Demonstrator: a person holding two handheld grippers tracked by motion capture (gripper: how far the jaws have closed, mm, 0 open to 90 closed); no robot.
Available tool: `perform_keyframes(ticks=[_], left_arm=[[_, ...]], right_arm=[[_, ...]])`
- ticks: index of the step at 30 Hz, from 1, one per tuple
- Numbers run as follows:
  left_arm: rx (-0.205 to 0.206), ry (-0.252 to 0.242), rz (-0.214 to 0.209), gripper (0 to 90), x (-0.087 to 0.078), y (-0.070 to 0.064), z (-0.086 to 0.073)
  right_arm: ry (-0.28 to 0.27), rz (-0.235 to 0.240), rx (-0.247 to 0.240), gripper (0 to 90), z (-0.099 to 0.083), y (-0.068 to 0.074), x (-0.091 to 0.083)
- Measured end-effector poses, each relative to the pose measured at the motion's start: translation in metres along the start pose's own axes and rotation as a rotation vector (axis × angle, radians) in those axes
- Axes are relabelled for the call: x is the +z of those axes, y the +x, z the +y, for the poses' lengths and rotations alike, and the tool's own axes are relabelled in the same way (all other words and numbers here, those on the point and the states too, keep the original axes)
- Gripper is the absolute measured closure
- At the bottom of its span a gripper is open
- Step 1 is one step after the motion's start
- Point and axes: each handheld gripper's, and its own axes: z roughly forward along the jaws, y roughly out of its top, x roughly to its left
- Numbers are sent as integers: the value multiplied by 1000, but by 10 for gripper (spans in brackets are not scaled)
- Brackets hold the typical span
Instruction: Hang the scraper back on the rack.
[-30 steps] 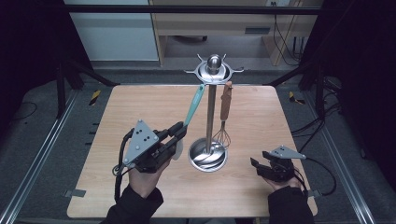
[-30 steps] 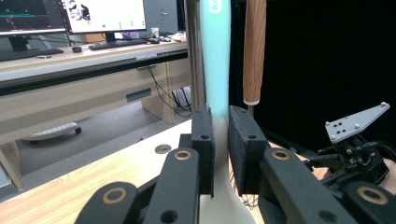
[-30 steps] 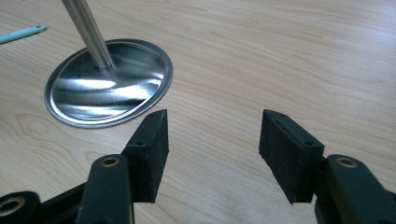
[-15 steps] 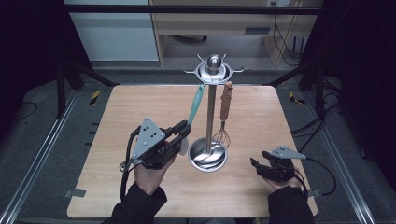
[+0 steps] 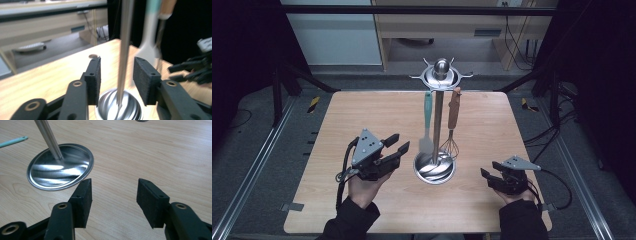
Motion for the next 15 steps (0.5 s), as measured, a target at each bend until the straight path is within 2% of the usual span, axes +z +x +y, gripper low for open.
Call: perform_keyframes(ticks=[6,12,15], left_arm=[[-43,85,29,485,-4,25,-31],[-88,188,95,432,-12,53,-68],[-102,212,119,420,-16,62,-80]], right_arm=[[2,6,4,526,2,0,-1],[7,13,2,591,4,2,-2],[2,19,4,617,7,3,-4]])
